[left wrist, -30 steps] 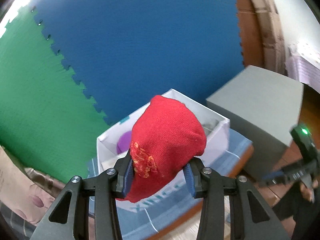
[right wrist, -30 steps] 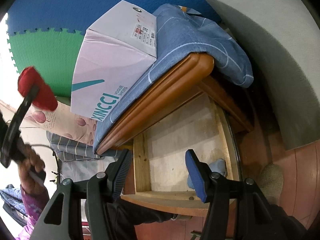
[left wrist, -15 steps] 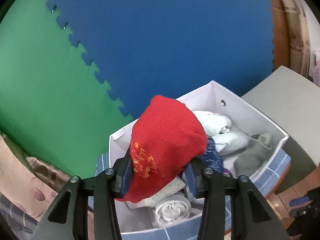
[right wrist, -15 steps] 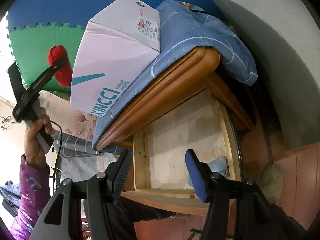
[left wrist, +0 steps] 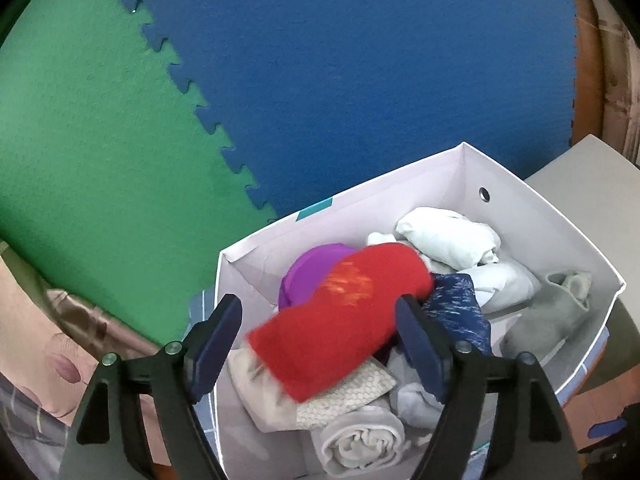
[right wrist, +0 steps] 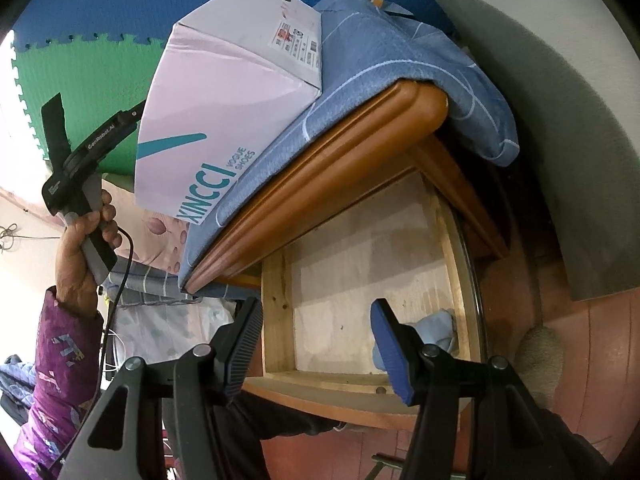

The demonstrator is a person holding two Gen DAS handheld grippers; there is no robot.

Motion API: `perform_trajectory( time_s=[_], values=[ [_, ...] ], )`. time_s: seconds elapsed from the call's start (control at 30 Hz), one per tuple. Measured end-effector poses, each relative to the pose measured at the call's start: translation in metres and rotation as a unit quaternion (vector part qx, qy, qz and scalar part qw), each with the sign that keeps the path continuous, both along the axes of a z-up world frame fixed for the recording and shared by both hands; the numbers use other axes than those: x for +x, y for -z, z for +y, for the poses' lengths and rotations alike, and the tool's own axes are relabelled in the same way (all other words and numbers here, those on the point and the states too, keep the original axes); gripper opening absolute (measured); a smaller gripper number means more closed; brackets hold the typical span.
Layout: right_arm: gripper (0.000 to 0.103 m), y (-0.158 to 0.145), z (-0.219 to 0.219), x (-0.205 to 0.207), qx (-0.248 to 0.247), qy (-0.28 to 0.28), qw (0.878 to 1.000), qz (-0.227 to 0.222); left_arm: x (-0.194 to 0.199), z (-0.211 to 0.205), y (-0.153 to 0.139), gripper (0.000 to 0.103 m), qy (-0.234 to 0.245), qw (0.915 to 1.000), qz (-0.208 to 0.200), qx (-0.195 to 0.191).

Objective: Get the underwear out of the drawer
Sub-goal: 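Lift the red sock into the white box and open the left gripper, then lower the right gripper into the drawer and grasp the light blue sock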

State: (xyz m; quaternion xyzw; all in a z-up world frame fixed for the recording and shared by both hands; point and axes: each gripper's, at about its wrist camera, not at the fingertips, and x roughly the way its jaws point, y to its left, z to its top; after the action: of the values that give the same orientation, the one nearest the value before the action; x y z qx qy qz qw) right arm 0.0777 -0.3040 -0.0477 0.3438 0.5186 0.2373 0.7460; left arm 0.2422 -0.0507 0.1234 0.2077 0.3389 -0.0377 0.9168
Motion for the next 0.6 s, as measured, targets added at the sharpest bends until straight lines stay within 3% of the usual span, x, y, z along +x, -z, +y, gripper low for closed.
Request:
perform_trajectory(
  time_s=[0.2, 0.3, 0.5, 0.6],
  values=[
    [0.057, -0.001, 0.002, 0.0, -0.005, -0.005, 1.0, -0.002, -0.002, 0.0, 0.001, 0.092, -0.009, 0.9999, -0.01, 0.01],
    [0.057, 0.0, 0.003, 0.0, -0.009, -0.008, 1.0, -0.002, -0.014, 0.0, -0.004, 0.097, -0.009, 0.9992, -0.035, 0.015],
    [0.057, 0.0, 0.012, 0.0, -0.032, -0.031, 0.999, -0.003, -0.067, 0.006, -0.019, 0.103, -0.008, 0.9954, -0.095, 0.008],
    [0.057, 0.0, 0.029, -0.002, -0.063, -0.074, 0.995, -0.007, -0.097, 0.016, -0.026, 0.103, -0.005, 0.993, -0.118, -0.011]
  ],
)
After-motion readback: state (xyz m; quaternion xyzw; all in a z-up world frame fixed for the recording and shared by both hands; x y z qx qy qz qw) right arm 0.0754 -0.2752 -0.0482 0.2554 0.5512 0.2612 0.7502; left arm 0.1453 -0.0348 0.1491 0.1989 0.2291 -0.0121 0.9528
